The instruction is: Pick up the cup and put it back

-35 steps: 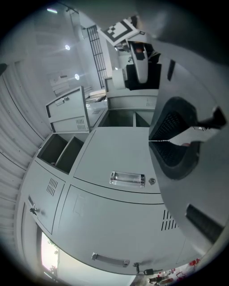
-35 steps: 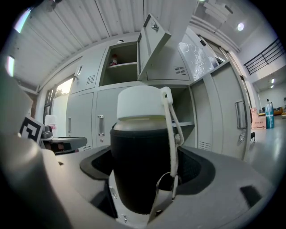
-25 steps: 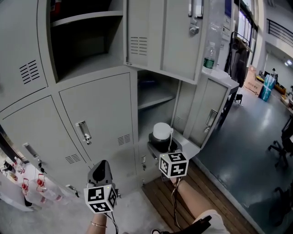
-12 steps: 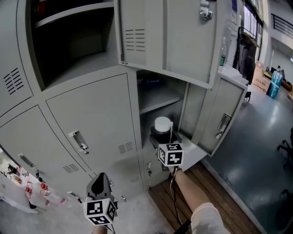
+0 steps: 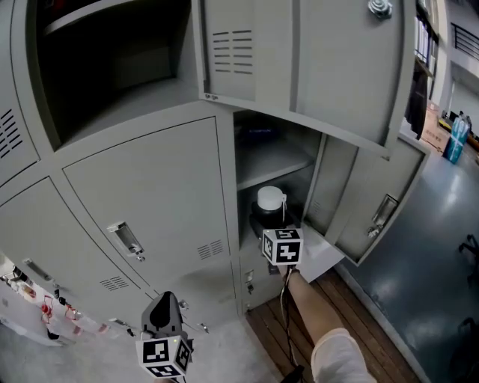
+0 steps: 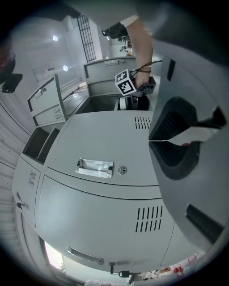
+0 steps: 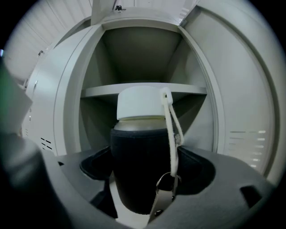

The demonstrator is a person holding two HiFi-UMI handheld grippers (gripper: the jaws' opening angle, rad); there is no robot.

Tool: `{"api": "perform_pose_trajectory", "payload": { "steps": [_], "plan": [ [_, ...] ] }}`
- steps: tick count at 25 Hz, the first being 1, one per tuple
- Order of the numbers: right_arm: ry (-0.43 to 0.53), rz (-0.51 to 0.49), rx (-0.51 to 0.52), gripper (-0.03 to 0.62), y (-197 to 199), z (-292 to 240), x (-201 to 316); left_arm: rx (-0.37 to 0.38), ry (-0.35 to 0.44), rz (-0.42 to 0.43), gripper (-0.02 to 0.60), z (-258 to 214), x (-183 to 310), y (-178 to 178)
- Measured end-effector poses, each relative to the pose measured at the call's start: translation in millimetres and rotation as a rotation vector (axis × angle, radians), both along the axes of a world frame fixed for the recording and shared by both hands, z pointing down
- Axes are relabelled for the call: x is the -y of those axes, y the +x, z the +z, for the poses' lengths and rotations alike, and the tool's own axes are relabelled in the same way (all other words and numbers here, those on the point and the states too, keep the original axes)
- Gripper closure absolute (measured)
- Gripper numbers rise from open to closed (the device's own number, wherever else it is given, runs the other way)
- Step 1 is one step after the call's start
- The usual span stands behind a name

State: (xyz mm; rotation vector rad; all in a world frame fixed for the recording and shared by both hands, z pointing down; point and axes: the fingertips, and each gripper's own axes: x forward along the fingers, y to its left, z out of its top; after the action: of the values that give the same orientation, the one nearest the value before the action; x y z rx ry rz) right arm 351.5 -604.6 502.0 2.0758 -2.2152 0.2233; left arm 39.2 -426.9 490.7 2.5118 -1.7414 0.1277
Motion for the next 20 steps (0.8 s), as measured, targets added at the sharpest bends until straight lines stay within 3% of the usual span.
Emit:
{"api": "perform_pose_trajectory", "payload": {
  "steps": [20],
  "plan": [
    [-0.04, 0.01, -0.021, 0.195, 2, 14, 79, -0.046, -0.047, -0.054, 0.57, 29, 15, -13]
  ]
}}
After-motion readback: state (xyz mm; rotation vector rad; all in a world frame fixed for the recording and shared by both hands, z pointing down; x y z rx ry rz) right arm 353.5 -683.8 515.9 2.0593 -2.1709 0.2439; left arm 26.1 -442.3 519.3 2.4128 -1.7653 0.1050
